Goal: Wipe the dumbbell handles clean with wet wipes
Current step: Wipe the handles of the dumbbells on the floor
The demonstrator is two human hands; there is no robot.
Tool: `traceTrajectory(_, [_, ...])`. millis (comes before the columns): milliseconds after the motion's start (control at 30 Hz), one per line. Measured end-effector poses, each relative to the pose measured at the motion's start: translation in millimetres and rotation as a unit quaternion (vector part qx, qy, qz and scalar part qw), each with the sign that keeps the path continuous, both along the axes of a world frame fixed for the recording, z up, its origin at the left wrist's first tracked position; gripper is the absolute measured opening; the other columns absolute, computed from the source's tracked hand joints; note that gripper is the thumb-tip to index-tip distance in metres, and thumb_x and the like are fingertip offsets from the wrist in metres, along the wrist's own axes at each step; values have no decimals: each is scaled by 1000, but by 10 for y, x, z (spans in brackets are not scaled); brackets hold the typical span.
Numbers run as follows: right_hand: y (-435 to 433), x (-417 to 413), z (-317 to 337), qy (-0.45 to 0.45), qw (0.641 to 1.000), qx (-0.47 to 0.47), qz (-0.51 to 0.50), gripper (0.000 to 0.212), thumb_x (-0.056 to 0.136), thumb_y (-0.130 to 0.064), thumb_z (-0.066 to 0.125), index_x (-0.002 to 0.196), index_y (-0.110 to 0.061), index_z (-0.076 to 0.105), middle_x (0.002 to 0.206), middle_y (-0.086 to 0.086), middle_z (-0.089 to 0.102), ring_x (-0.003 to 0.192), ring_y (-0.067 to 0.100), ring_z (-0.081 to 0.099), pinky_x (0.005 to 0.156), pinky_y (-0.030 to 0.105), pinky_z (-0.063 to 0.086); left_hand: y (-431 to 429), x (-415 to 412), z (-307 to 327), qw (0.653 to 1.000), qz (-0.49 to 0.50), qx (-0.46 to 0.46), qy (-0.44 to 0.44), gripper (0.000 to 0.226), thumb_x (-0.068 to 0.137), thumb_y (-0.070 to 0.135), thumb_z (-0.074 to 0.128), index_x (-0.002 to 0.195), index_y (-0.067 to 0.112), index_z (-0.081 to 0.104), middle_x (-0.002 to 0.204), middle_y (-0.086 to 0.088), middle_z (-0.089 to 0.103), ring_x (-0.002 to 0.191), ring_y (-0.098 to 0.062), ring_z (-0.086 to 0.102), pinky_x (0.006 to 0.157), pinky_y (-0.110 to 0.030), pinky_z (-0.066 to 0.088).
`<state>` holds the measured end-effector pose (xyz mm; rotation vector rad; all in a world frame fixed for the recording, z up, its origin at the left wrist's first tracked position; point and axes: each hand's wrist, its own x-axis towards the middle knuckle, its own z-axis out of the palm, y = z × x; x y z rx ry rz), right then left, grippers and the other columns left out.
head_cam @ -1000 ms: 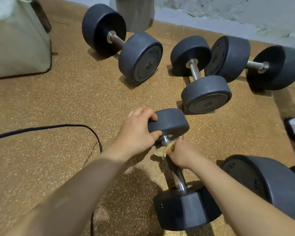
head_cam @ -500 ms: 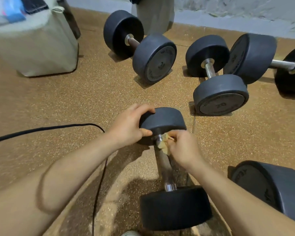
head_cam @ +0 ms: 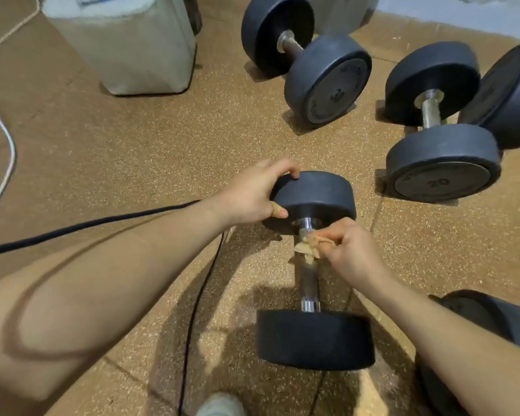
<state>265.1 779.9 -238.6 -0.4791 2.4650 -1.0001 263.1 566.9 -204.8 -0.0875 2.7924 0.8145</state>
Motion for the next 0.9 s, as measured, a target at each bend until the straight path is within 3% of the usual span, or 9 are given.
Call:
traceTrajectory(133, [-91,-14,-240,73,997,11,-3,24,85,-4,67,96,-21,78,85,-13,54,80,6,53,71,11,37,-40,-52,-101,999,-28,-4,30,67,68,32,86,119,41,43,120,3,51,109,-20,49,89,-36,46])
traceTrajectory(300, [-6,265,-114,2,994,20,104,12,85,-24,71,79,-19,79,76,-9,49,74,2,48,69,17,33,-63,49,-182,998,-2,13,68,66,69,26,86,119,38,44,125,4,50,114,-22,50,96,-42,45])
traceTrajectory(400, [-115,96,-137,101,994,31,41,10,87,-22,70,83,-17,78,80,-4,60,75,9,55,66,19,35,-121,105,-212,997,12,49,63,66,69,23,85,119,37,44,129,3,50,118,-21,49,101,-42,43])
traceTrajectory(500, [-212,18,-144,136,989,65,0,13,86,-18,71,96,-24,77,91,-7,67,85,14,62,75,22,44,-119,160,-205,997,2,54,61,62,76,36,79,125,29,42,130,1,50,118,-20,48,99,-37,42])
traceTrajectory(567, [-193,142,-96,142,979,129,63,15,87,-20,69,96,-30,76,91,-14,65,86,12,61,83,27,49,-89,221,-222,997,-5,15,79,63,78,51,72,126,24,42,129,1,52,116,-19,48,97,-38,43])
traceTrajectory(667, [-85,355,38,66,973,189,112,13,87,-26,70,94,-36,75,91,-21,63,84,4,56,90,21,45,-91,283,-255,994,16,-8,109,54,85,47,68,126,19,46,130,-2,55,117,-22,52,96,-36,44])
traceTrajectory(733, [-78,317,55,31,984,156,84,13,86,-21,72,91,-33,76,95,-16,68,84,3,59,86,21,48,-128,296,-255,993,36,6,109,47,87,39,68,125,18,48,130,-3,57,116,-24,54,91,-32,42])
traceTrajectory(800, [-174,185,8,56,993,103,9,13,88,-17,69,92,-26,76,92,-11,67,77,4,57,75,18,43,-161,297,-252,993,48,7,109,46,86,35,71,123,21,47,129,-1,57,113,-24,55,87,-31,40])
traceTrajectory(900, [-364,88,-71,59,993,71,-70,13,90,-15,66,90,-26,74,90,-7,65,76,9,58,70,19,39,-197,332,-273,992,54,20,111,58,86,28,72,136,29,43,139,4,52,124,-22,50,97,-33,39])
